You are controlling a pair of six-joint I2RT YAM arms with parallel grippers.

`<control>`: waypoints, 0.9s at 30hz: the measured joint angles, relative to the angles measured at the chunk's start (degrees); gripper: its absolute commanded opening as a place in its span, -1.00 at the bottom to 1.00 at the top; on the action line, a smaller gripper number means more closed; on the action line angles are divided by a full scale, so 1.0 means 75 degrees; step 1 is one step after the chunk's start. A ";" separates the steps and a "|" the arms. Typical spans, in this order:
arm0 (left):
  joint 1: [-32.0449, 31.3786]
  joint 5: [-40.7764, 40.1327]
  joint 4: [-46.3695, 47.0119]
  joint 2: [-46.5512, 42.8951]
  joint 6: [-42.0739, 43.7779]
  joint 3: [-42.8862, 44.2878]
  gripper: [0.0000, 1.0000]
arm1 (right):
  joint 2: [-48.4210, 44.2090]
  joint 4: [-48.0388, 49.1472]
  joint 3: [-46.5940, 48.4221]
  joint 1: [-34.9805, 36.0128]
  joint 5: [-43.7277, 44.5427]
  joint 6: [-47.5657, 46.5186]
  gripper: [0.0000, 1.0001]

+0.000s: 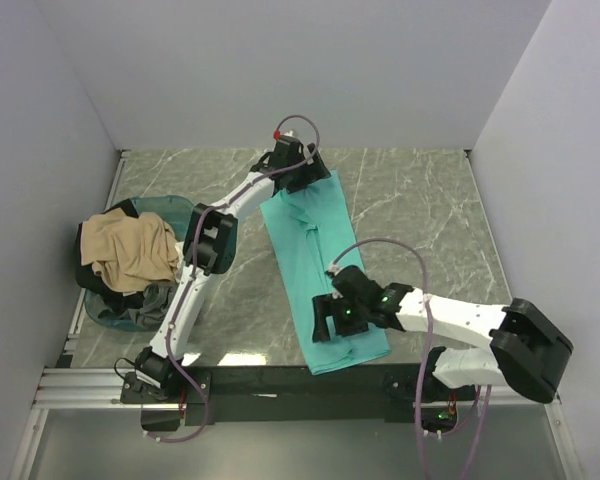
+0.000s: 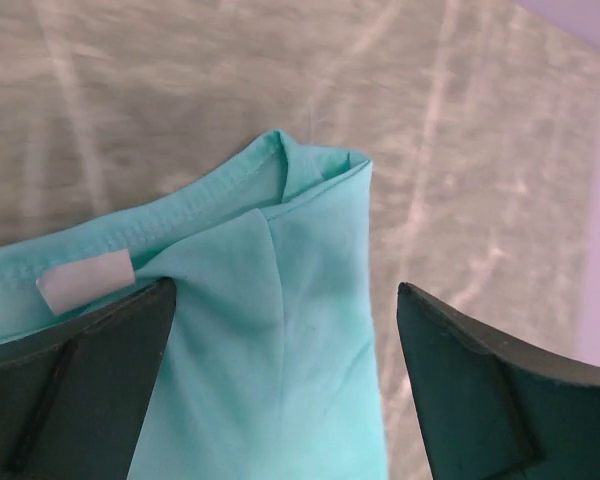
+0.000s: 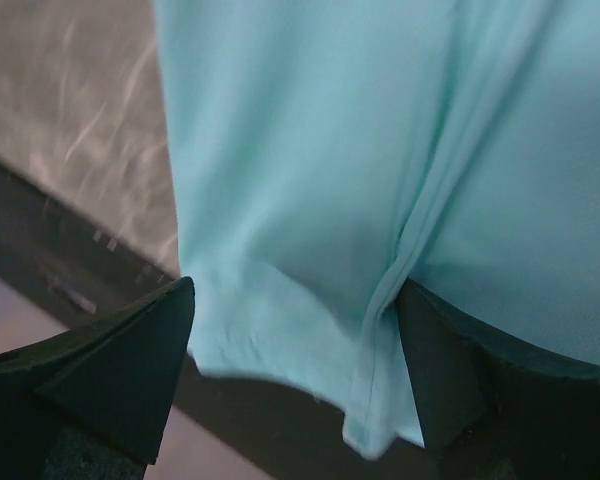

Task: Fold and stack the t-shirts
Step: Fold the tshirt

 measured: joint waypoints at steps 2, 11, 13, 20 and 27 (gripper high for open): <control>-0.0003 0.0475 0.0475 0.0102 -0.0204 -0.0017 0.99 | 0.0184 0.0102 0.0128 0.0697 -0.0117 0.0087 0.76; -0.0003 0.1268 0.2352 0.0793 -0.0962 0.0207 0.99 | 0.0213 -0.0557 0.0388 0.2460 -0.0233 0.0274 0.77; 0.0015 0.1437 0.2798 0.0982 -0.1224 0.0259 0.99 | 0.0160 -0.0793 0.0495 0.2541 -0.0122 0.0274 0.78; 0.0064 0.1728 0.3858 0.1530 -0.1804 0.0656 0.99 | 0.0085 -0.1262 0.1422 0.2355 0.0714 0.0265 0.81; 0.0076 0.1807 0.3777 0.1463 -0.1687 0.0662 0.99 | -0.0300 -0.1265 0.1647 0.0723 0.1084 0.0172 0.82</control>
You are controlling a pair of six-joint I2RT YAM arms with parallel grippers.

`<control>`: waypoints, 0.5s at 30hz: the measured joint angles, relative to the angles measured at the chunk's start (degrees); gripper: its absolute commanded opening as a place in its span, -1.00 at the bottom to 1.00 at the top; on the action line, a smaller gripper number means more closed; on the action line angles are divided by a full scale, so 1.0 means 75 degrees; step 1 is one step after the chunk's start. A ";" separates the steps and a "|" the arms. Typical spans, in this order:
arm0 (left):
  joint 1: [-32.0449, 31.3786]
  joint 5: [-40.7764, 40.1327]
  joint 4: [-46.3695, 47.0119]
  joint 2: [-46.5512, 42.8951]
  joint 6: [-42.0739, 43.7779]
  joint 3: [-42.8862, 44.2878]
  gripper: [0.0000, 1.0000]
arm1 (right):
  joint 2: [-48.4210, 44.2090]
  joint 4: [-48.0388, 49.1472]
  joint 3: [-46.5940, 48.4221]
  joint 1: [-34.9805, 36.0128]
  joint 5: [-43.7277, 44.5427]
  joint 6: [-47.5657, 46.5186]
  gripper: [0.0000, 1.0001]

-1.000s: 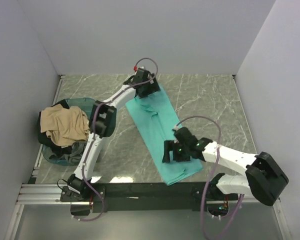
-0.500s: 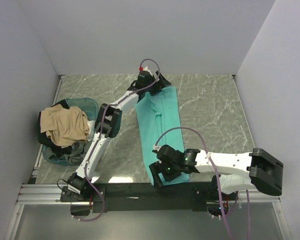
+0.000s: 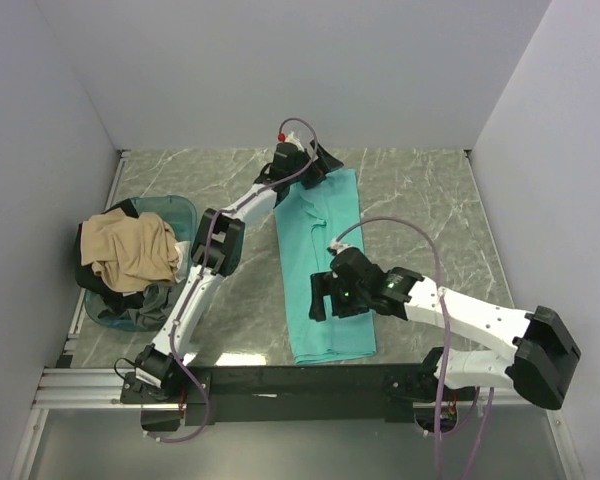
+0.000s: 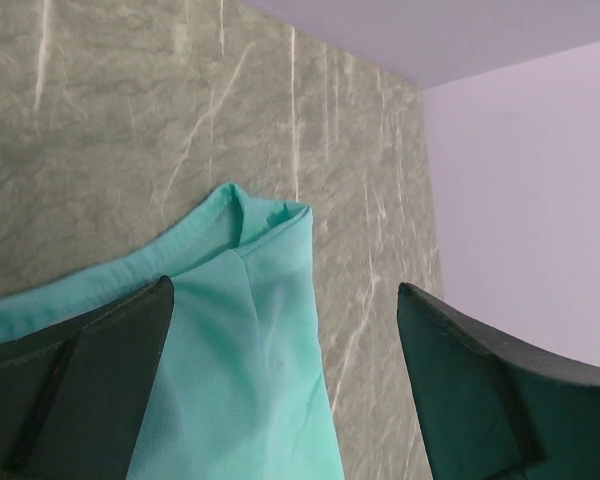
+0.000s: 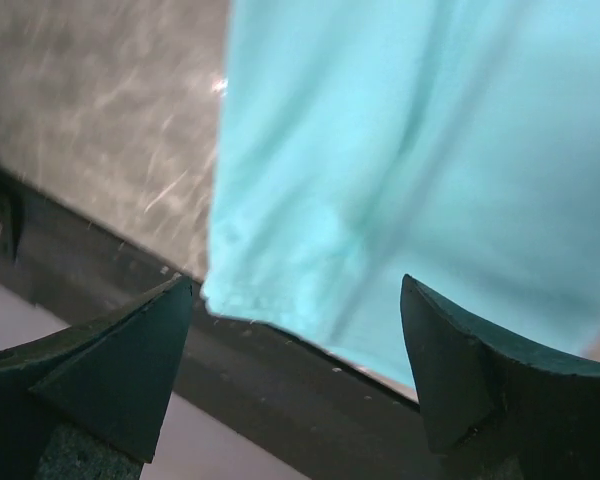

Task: Fold and stack the t-shirts
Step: Fold the tshirt

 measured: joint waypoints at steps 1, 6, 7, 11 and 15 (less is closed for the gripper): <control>-0.0003 -0.0003 -0.0163 -0.0079 0.0105 -0.0023 0.99 | -0.0067 -0.0070 0.0000 -0.0152 0.0076 -0.0012 0.83; -0.0061 -0.0090 -0.1268 -0.1434 0.0921 -0.0938 0.99 | -0.0714 -0.0519 -0.0003 -0.0819 0.0539 -0.0082 0.83; -0.0090 -0.0163 -0.1530 -0.1842 0.1090 -0.1198 0.99 | -0.0854 -0.0592 -0.0009 -0.0903 0.0615 -0.0085 0.83; -0.0393 -0.0903 -0.2264 -0.4255 0.1763 -0.2751 0.99 | -0.1134 -0.0912 -0.0178 -0.1087 0.0828 -0.0006 0.82; -0.1052 -0.1938 -0.2579 -0.7076 0.2022 -0.4811 0.99 | -0.1230 -0.1600 -0.0493 -0.1139 0.0860 0.0332 0.80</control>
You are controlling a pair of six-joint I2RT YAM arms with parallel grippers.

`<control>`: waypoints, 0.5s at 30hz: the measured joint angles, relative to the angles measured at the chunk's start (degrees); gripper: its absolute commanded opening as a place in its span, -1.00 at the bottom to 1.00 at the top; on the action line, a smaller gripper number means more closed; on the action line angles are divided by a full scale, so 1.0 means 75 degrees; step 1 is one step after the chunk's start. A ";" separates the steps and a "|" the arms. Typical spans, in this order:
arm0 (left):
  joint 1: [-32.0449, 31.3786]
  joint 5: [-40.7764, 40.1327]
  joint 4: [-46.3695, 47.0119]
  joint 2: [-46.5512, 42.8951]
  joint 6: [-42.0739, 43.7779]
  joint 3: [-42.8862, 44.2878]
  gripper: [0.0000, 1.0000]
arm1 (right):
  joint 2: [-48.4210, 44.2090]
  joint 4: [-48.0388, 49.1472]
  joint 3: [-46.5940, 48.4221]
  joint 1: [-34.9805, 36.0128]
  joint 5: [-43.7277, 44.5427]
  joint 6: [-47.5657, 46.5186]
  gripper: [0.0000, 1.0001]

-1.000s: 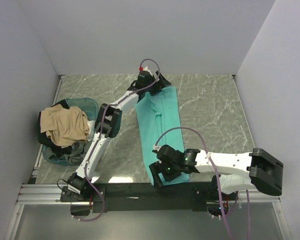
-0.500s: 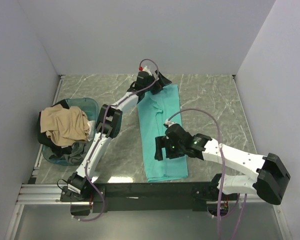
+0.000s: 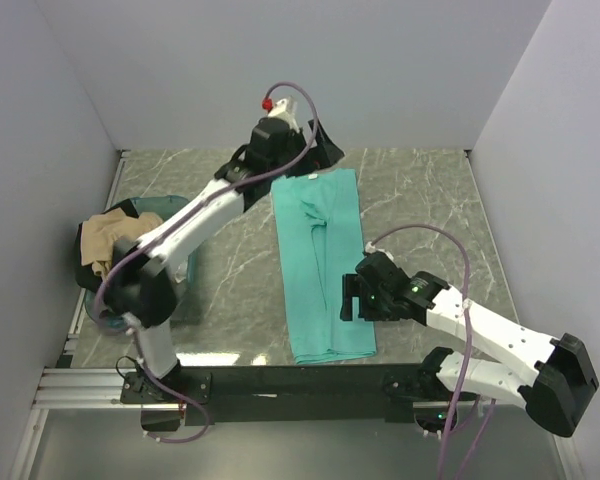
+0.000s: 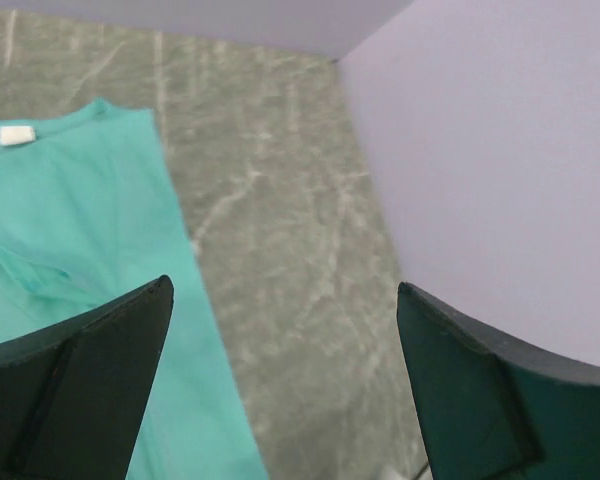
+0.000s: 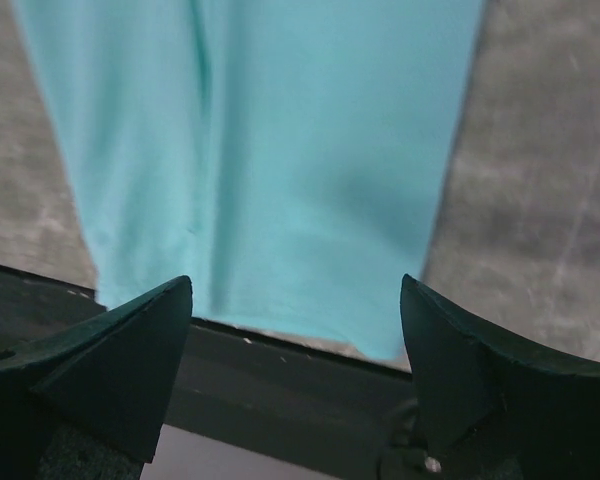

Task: Fold and stack the t-shirts
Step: Fold the tshirt

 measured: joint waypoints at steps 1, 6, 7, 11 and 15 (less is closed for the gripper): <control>-0.0187 -0.0230 -0.0082 -0.0592 -0.0003 -0.0516 0.99 | -0.0061 -0.0096 -0.0085 -0.0003 -0.0003 0.0058 0.80; -0.1580 -0.1300 0.0166 -0.3503 -0.0431 -0.4374 0.99 | -0.0350 -0.0353 -0.0533 -0.0023 -0.0119 0.0248 0.80; -0.1816 -0.1463 0.0093 -0.3780 -0.0592 -0.4980 0.99 | -0.0341 -0.0347 -0.0606 -0.0026 -0.0160 0.0254 0.80; -0.2731 -0.2028 -0.1119 -0.4234 -0.1443 -0.6948 0.99 | -0.0262 -0.0338 -0.0799 -0.0050 -0.0262 0.0271 0.80; -0.3710 -0.2017 -0.1682 -0.4919 -0.2250 -0.8180 0.99 | -0.0140 -0.0289 -0.0822 -0.0108 -0.0291 0.0242 0.80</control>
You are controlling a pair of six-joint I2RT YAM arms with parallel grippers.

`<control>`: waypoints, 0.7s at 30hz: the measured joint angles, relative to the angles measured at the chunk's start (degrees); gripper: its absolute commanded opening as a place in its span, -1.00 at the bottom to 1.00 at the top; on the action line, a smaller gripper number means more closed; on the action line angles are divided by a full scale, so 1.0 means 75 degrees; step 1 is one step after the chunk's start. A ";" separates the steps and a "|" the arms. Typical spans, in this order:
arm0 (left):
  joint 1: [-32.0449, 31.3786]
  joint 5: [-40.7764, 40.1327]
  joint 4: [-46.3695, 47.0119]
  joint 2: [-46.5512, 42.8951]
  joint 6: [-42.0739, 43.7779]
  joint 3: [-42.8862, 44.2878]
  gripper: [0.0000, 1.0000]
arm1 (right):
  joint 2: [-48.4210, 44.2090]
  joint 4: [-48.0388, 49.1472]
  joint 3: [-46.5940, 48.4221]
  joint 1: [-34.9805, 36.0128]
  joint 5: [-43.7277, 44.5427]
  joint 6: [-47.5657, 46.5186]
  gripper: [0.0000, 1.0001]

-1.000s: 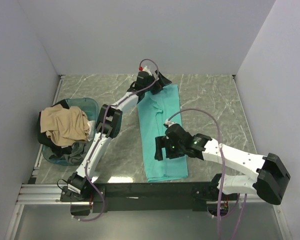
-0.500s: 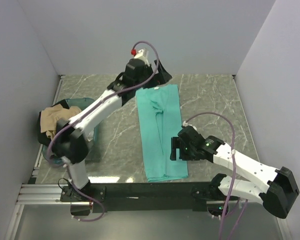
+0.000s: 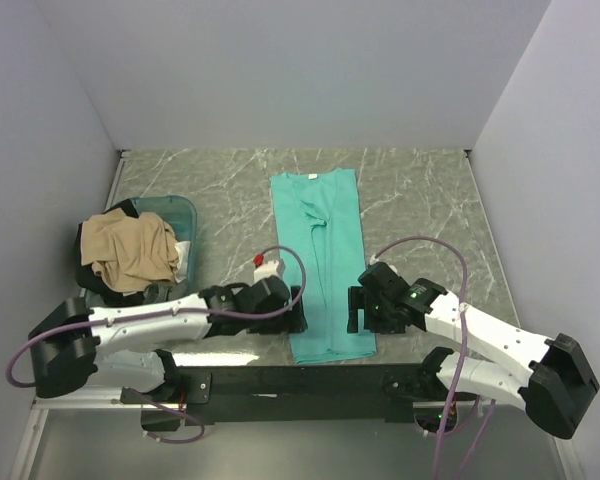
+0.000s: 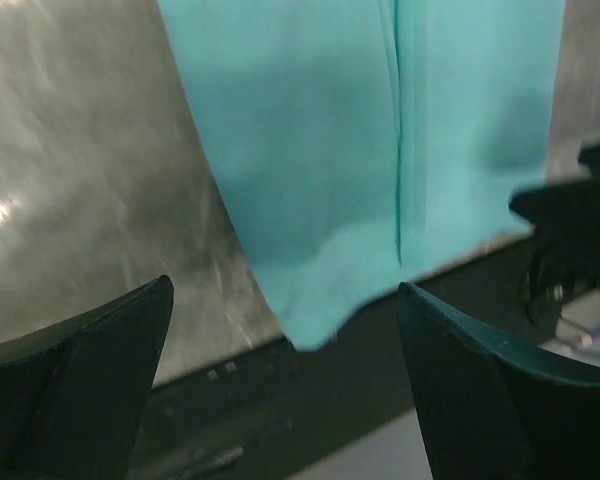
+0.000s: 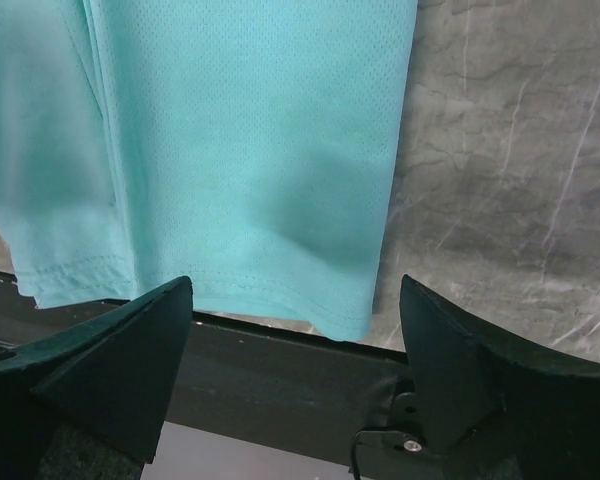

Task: Fold and stack the t-shirts
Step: Fold the tshirt

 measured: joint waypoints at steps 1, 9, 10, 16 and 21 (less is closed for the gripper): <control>-0.0254 0.0082 -0.0009 -0.0189 -0.0189 -0.0192 0.98 | 0.0020 0.0020 -0.0003 0.0000 -0.0006 0.0000 0.80; -0.0871 0.0705 0.0525 0.0353 -0.1029 -0.0597 0.42 | 0.0015 0.0236 -0.0090 -0.0006 -0.0242 0.0000 0.79; -0.0909 0.0775 0.0583 0.0530 -0.1049 -0.0592 0.23 | -0.0012 0.0294 -0.0154 -0.0009 -0.0297 0.0003 0.79; -0.0962 0.1078 0.0793 0.1326 -0.1061 -0.0379 -0.56 | -0.0224 0.0393 -0.0446 -0.0009 -0.0487 0.0082 0.78; -0.0962 0.1160 0.0641 0.1754 -0.1087 -0.0087 -0.99 | -0.0300 0.0411 -0.0525 -0.0012 -0.0618 0.0082 0.73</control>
